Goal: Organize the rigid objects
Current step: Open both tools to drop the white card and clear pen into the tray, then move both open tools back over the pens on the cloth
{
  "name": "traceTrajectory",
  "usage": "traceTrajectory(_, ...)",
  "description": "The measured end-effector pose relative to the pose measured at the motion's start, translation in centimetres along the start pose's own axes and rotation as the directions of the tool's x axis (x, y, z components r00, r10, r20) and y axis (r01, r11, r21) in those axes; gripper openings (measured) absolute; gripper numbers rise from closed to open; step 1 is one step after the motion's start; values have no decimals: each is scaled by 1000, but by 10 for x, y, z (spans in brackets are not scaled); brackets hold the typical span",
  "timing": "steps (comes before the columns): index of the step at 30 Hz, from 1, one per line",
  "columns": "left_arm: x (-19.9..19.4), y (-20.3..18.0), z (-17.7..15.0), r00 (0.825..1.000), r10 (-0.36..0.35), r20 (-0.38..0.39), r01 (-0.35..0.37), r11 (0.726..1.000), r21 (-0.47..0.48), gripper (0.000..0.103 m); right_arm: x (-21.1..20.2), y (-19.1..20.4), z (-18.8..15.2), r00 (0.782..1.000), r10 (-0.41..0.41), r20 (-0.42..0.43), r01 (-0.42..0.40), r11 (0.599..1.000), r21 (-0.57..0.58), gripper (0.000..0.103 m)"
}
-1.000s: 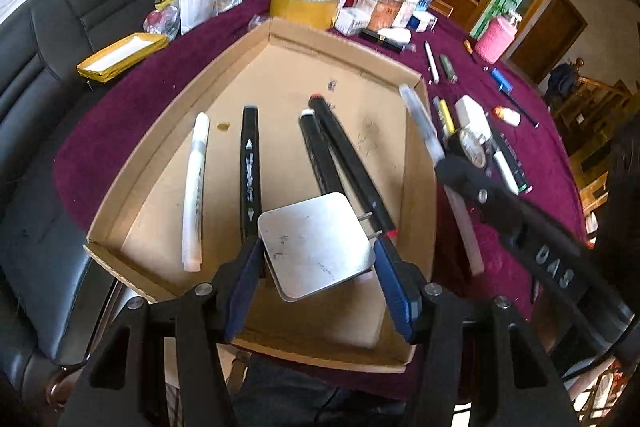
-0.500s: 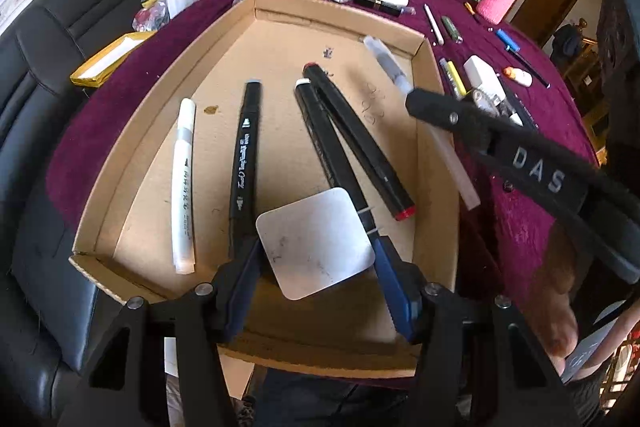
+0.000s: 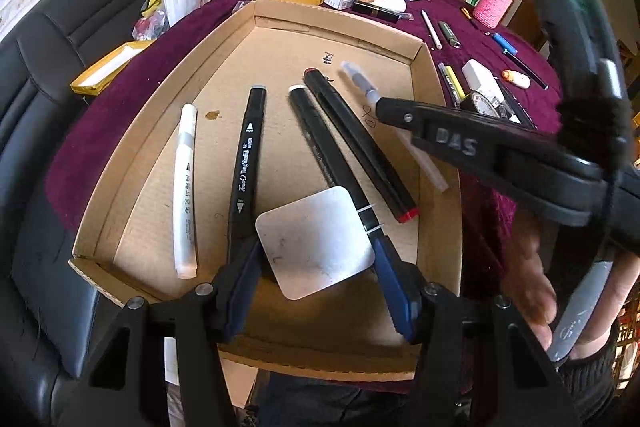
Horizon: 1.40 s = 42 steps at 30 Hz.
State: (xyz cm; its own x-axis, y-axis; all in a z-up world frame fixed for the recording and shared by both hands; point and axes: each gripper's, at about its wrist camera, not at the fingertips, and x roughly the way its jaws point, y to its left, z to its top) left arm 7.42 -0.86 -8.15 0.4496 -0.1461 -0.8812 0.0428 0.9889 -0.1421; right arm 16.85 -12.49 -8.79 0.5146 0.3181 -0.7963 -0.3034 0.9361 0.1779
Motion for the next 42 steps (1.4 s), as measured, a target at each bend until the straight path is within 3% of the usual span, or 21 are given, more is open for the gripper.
traceTrajectory(15,-1,2,-5,998,-22,55,21,1000,18,57,13,6,-1,999,-47,-11,47,999,-16,11)
traceTrajectory(17,-2,3,-6,998,-31,61,30,999,21,58,13,5,0,999,-31,-9,31,999,-11,14)
traceTrajectory(22,-5,4,-8,996,-51,71,50,999,15,64,3,2,-1,1000,3,18,-3,1000,5,39)
traceTrajectory(26,-8,4,-11,995,-73,69,73,997,4,71,-17,-4,-6,997,46,59,-47,999,28,39)
traceTrajectory(35,-41,-19,-22,979,-99,181,102,995,-7,77,-91,-48,-61,977,112,184,-135,984,119,46)
traceTrajectory(42,-40,-76,-16,974,-160,163,148,986,80,78,-125,-97,-115,975,66,214,-117,965,235,46)
